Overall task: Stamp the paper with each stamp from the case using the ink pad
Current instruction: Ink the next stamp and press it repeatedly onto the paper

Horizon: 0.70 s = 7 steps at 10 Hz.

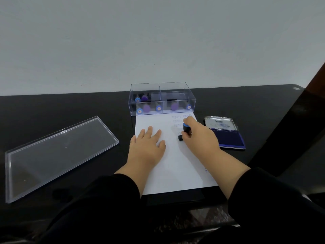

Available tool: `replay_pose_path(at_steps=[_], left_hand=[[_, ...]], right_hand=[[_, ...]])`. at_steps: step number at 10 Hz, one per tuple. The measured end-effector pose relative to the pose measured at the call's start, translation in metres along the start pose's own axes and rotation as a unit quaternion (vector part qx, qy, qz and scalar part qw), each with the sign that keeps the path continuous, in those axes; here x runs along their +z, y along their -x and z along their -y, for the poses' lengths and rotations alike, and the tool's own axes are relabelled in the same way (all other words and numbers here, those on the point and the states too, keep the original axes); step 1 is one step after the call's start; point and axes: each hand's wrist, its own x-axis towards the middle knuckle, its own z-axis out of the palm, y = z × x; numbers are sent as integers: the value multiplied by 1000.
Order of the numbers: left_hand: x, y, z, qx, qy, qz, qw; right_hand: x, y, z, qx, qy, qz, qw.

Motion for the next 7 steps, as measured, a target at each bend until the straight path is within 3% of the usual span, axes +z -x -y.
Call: replay_pose_path(at_steps=[7], left_hand=[[0,2,-1,-2,1,-2,1000]], right_hand=[[-2,-2,3,-3,32,19,999]])
